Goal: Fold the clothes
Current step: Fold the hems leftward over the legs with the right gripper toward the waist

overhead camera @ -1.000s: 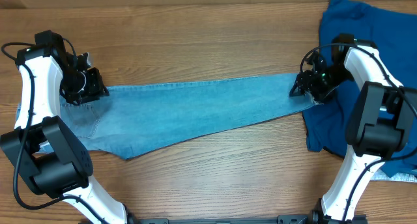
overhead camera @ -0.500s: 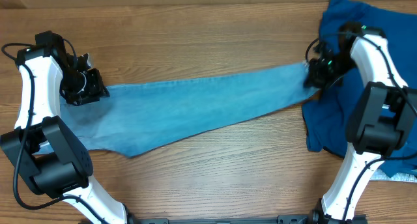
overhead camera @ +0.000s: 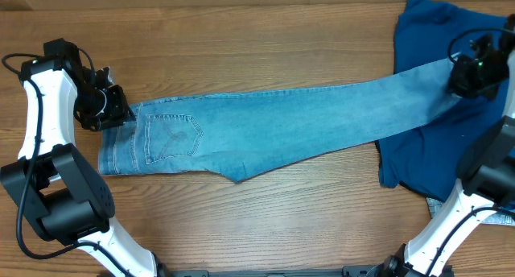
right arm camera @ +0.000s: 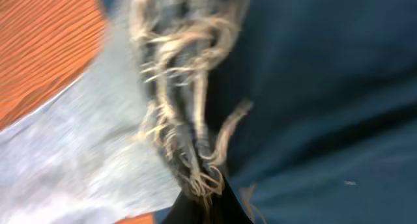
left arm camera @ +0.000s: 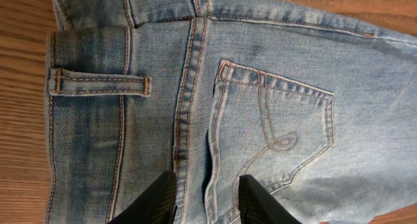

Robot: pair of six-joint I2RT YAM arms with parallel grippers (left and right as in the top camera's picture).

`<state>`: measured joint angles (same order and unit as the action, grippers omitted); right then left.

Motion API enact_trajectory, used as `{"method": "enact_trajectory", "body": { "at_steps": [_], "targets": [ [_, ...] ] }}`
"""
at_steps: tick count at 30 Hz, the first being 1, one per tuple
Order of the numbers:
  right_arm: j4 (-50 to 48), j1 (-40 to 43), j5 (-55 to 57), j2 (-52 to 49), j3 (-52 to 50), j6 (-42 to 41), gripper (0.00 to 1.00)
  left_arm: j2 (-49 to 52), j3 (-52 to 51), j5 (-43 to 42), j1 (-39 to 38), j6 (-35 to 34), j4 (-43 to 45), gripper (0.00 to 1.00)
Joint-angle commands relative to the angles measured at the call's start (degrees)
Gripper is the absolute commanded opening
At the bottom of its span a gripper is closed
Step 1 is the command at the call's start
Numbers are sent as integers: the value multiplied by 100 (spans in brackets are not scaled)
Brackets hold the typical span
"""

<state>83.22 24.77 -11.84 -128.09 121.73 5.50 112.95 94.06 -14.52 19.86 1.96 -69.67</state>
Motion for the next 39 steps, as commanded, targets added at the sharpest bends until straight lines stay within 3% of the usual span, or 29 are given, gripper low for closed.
{"method": "enact_trajectory", "body": {
  "at_steps": [1,11,16,24,31,39],
  "targets": [
    [186,-787,-396,437,205,310,4,-94,92,11,-39,131,-17,35],
    [599,-3285,-605,439,203,0,4,-94,92,9,-39,131,7,36],
    [444,-4127,-603,437,199,-24,5,-94,92,9,-39,131,9,36],
    [282,-4496,-590,431,199,-433,6,-94,92,9,-39,131,11,36],
    [501,-4677,-590,428,81,-424,6,-94,92,9,-39,131,9,36],
    [120,-5136,-658,426,-398,-435,7,-94,92,9,-39,129,28,36]
  ]
}}
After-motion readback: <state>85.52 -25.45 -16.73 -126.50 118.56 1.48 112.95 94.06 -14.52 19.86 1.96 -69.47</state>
